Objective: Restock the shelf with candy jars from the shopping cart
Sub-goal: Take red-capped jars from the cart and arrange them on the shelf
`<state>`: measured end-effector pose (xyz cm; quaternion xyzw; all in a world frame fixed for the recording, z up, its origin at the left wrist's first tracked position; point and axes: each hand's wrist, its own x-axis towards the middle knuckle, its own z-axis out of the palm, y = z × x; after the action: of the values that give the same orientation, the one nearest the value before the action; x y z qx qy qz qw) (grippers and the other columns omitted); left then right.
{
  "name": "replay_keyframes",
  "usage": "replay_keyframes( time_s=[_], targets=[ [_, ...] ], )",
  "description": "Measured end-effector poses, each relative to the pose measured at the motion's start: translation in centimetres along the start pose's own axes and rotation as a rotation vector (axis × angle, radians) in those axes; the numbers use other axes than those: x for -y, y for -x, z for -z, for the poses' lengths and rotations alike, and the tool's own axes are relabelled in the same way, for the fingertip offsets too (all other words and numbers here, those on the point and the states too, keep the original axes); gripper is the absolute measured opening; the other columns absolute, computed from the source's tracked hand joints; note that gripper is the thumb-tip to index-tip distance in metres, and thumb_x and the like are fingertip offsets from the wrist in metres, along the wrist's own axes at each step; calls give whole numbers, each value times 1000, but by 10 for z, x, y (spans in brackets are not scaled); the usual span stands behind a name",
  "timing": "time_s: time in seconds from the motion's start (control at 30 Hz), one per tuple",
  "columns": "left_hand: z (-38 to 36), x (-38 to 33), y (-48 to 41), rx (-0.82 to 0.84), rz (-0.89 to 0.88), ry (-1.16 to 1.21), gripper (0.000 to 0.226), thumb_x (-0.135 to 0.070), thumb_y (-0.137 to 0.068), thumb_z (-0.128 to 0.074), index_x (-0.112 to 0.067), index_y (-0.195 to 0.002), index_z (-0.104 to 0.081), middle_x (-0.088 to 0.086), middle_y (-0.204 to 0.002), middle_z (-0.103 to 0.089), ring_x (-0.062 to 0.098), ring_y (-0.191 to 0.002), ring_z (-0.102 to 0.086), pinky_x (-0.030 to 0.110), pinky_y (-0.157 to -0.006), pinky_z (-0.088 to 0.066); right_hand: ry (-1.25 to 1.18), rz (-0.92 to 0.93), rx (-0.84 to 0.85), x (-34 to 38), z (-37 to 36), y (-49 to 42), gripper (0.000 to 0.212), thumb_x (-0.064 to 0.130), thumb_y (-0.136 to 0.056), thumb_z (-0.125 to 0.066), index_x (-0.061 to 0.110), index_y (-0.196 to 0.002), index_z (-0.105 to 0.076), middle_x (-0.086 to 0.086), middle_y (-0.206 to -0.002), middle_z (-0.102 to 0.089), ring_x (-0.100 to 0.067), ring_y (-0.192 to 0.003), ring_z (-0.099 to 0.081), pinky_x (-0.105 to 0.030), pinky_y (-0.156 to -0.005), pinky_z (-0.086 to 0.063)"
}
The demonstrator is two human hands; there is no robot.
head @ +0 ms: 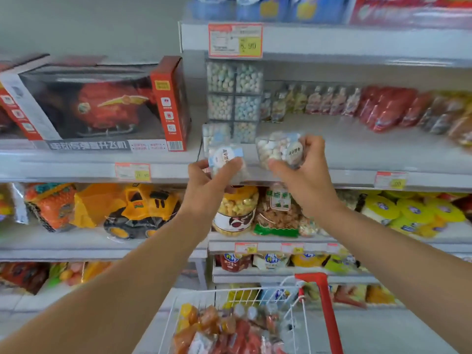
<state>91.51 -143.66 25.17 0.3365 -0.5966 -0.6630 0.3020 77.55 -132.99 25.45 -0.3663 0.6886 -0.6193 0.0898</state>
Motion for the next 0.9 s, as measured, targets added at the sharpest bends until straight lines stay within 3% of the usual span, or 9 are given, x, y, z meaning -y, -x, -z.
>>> replay_keyframes(
  time_s=[0.1, 0.2, 0.3, 0.5, 0.57, 0.63, 0.7, 0.77, 0.9],
  targets=[
    [-24, -15, -13, -1, -59, -28, 61, -46, -79, -71, -19, -124, -39, 2, -106, -62, 6, -64, -62, 21, -73, -54, 113, 79, -117, -7, 25, -39, 57, 19, -80, -76, 18, -117, -33, 11, -105, -49, 2, -96, -56, -21, -83, -48],
    [-44, -21, -25, -18, -61, -40, 65, -48, -77, -72, -21, -127, -40, 0, -107, -60, 9, -71, -63, 28, -79, -54, 292, 110, -189, -23, 46, -73, 58, 27, -76, -79, 20, -114, -36, 0, -112, -48, -24, -109, -52, -41, -92, -46],
    [-56, -23, -33, -50, -79, -64, 60, -49, -76, -72, -25, -122, -43, -3, -103, -63, 10, -77, -65, 16, -63, -44, 436, 79, -176, -38, 59, -95, 57, 29, -77, -80, 7, -117, -45, -6, -111, -54, -22, -100, -54, -33, -79, -43],
    [-64, -17, -44, -95, -106, -93, 59, -47, -72, -76, -28, -117, -42, 2, -107, -61, 20, -96, -66, 23, -69, -43, 504, -34, -131, -64, 60, -106, 71, 33, -75, -81, 2, -124, -40, -12, -118, -59, -30, -102, -60, -32, -74, -45],
    [-65, -16, -46, -98, -117, -95, 61, -46, -71, -77, -28, -117, -42, 1, -107, -60, 21, -99, -65, 25, -74, -47, 520, -48, -103, -65, 57, -106, 83, 41, -73, -81, 2, -131, -36, -13, -123, -57, -33, -109, -58, -40, -85, -49],
    [-65, -15, -47, -95, -131, -96, 61, -44, -71, -77, -27, -117, -41, 0, -106, -61, 21, -99, -65, 26, -77, -49, 611, -29, -153, -62, 53, -103, 88, 49, -75, -76, 2, -137, -34, -14, -133, -49, -33, -123, -48, -42, -100, -40],
    [-65, -14, -47, -89, -128, -85, 60, -41, -74, -76, -26, -119, -40, 0, -107, -61, 21, -100, -65, 24, -75, -49, 643, 130, -300, -53, 48, -95, 73, 49, -82, -68, 7, -135, -40, -10, -136, -43, -28, -130, -38, -36, -101, -27],
    [-66, -15, -44, -69, -127, -54, 55, -37, -79, -74, -28, -119, -38, -3, -104, -60, 20, -99, -64, 21, -72, -47, 495, 340, -333, -39, 40, -82, 48, 39, -89, -58, 12, -128, -47, -3, -127, -46, -20, -121, -42, -32, -96, -27],
    [-64, -13, -40, -32, -139, 67, 50, -30, -83, -71, -19, -123, -42, -1, -105, -65, 18, -99, -67, 28, -84, -55, 146, 333, -29, -14, 17, -51, 32, 36, -95, -52, 17, -120, -51, 4, -107, -56, -10, -98, -53, -20, -83, -42]
  ],
)
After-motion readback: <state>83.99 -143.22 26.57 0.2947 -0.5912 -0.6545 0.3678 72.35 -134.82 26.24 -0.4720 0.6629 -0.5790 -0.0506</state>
